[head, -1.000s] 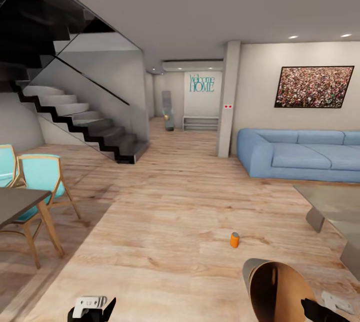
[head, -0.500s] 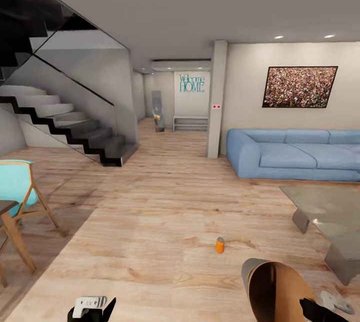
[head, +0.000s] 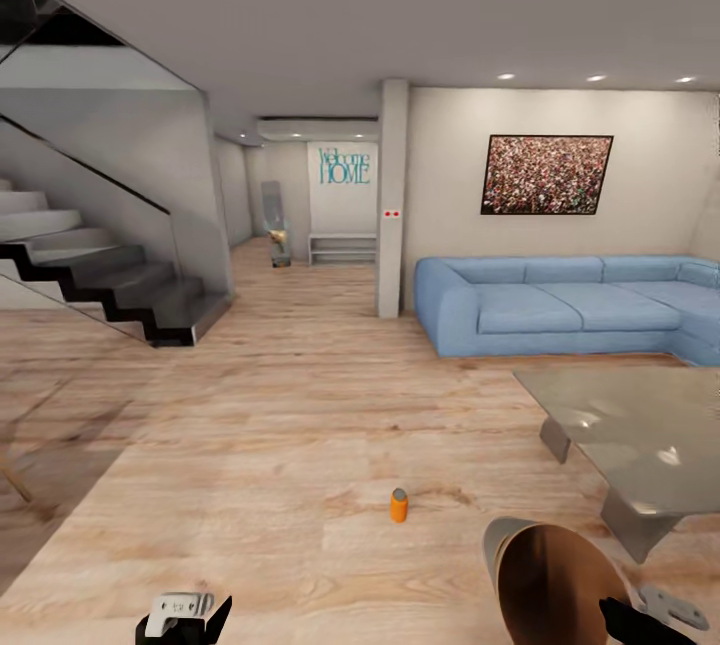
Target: Put the three can of soda from the living room inside the tash can in the kitchen.
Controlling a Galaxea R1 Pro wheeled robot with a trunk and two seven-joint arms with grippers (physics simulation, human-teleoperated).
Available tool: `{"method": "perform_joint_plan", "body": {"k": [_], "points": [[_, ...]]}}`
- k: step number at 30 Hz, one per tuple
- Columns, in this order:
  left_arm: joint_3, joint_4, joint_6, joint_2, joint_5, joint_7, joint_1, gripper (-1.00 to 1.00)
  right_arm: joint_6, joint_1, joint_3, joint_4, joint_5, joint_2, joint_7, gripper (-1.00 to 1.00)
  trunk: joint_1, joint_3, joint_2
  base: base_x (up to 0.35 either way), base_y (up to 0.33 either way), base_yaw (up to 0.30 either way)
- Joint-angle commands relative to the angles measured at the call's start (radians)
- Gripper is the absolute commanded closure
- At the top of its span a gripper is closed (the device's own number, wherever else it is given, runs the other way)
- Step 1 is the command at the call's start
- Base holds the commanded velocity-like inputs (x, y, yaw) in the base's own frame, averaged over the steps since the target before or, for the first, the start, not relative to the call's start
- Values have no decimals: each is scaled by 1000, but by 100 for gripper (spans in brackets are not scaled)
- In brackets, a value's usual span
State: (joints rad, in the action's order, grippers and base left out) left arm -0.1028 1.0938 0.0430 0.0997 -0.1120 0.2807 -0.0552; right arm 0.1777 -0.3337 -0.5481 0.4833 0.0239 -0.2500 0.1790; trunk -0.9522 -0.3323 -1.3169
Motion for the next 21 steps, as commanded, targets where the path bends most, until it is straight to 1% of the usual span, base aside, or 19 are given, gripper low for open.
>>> {"method": "perform_joint_plan", "body": {"k": [1,14,21], "points": [[0,0,0,0,0,0,0,-100,0,-1,-1,1,-6,0,0,100,0,0,0,305,-141,-50],[0,0,-1,0,0,1,0,-100,2,0,-1,0,-5,1,0,100,0,0,0,307,-151,-10],[0,0,-1,1,-1,2,0,-100,2,0,3,0,-5,1,0,100,0,0,0,275,-204,0]]}}
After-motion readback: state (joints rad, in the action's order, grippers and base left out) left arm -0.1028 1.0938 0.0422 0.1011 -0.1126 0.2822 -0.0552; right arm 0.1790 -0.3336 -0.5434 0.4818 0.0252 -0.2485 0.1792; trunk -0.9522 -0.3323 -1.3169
